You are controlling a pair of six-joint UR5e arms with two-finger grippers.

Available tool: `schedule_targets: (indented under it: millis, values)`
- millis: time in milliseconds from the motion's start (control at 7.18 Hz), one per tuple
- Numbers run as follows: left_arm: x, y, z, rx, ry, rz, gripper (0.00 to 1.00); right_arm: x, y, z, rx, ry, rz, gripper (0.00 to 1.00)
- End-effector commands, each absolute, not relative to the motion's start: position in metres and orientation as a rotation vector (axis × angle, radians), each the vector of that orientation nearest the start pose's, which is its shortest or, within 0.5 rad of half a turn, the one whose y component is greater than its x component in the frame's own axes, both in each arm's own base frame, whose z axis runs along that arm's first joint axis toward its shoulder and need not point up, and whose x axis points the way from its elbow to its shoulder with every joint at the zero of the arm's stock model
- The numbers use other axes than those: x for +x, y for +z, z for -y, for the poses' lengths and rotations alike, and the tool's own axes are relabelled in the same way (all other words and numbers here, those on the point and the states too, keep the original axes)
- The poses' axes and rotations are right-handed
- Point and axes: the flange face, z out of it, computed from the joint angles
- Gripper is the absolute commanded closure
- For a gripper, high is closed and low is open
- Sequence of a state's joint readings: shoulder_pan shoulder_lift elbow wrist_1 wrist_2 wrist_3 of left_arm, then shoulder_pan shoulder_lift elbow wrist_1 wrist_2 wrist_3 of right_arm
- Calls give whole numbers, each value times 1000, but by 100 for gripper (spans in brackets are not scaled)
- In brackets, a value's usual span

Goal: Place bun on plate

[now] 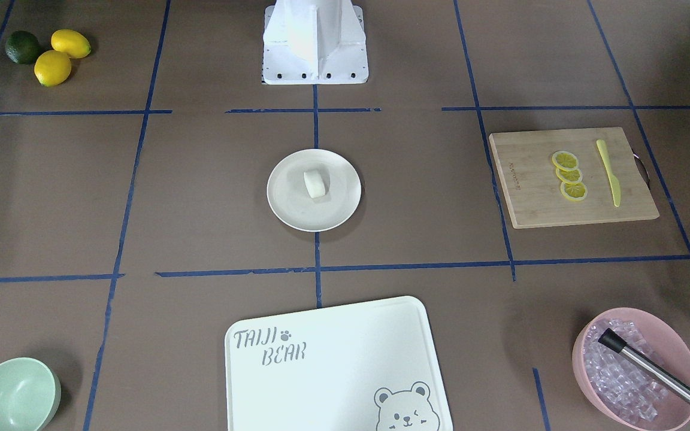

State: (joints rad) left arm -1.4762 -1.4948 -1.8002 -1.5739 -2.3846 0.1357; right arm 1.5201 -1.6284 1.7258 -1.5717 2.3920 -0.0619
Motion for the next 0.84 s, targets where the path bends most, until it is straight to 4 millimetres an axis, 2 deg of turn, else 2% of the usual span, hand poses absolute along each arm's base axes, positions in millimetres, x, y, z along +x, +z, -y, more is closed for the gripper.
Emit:
schedule_targets:
  millis: [0,139,418,696]
  values:
    - [-58,624,462,155,261,-804,1,42,618,471,79,-148,818,0]
    - [-67,633,459,146,234,-810,1,47,616,471,86,-141,817,0]
    - [-68,641,454,86,196,-816,1,49,630,455,84,-169,815,0]
    - [-68,643,453,58,142,-818,0,52,637,452,84,-191,766,0]
